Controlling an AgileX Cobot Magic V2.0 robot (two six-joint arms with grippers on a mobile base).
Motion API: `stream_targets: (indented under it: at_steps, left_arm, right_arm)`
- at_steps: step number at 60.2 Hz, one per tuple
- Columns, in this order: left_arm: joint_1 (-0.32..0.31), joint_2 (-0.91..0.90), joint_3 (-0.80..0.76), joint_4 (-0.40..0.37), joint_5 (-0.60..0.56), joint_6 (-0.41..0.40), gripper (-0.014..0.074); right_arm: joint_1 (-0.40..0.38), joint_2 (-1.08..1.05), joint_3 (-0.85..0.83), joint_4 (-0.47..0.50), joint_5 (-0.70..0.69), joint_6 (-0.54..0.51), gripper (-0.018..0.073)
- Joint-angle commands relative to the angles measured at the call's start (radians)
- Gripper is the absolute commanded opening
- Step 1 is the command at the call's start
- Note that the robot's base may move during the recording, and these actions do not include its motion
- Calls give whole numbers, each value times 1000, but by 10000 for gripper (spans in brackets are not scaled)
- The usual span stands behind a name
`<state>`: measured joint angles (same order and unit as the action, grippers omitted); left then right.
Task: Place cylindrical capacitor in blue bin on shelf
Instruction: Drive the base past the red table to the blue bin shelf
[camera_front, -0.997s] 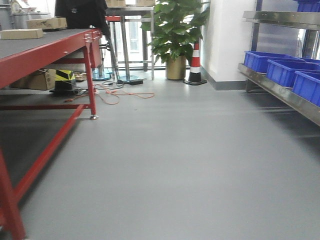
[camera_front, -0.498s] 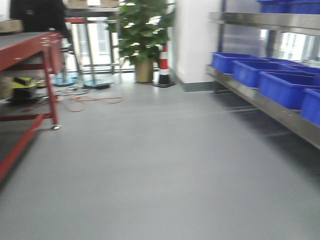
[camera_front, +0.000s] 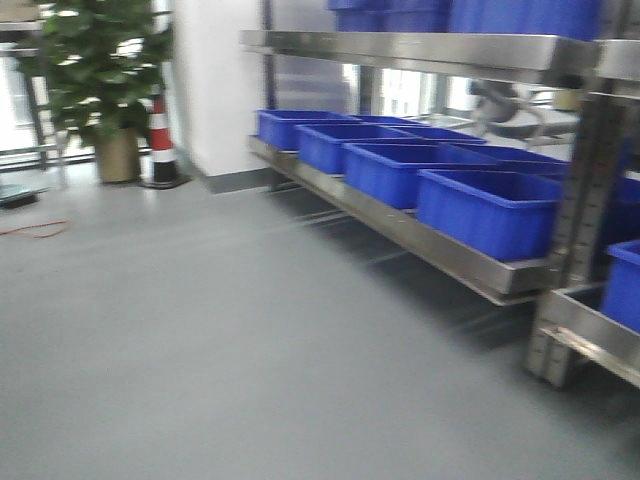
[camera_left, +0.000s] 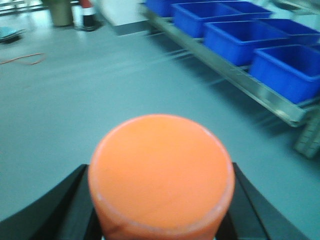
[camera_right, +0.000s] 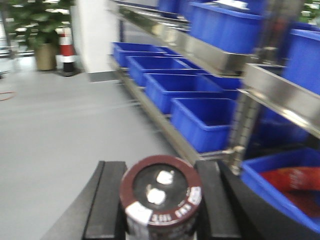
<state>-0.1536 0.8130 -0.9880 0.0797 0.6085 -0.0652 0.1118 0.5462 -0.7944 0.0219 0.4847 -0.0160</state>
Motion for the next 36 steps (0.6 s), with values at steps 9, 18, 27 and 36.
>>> stream_targets:
  at_steps: [9, 18, 27, 36]
  left_arm:
    - [-6, -9, -1, -2, -23, 1, -111]
    - [-6, -9, -1, -2, -23, 1, -111]
    - [-6, -9, -1, -2, -23, 1, -111]
    - [-6, -9, -1, -2, -23, 1, -111]
  right_arm:
    - [2, -4, 2, -11, -27, -2, -162]
    - [2, -4, 2, -11, -27, -2, -162]
    - [2, -4, 2, -11, -27, -2, -162]
    - [2, -4, 2, -11, -27, -2, -162]
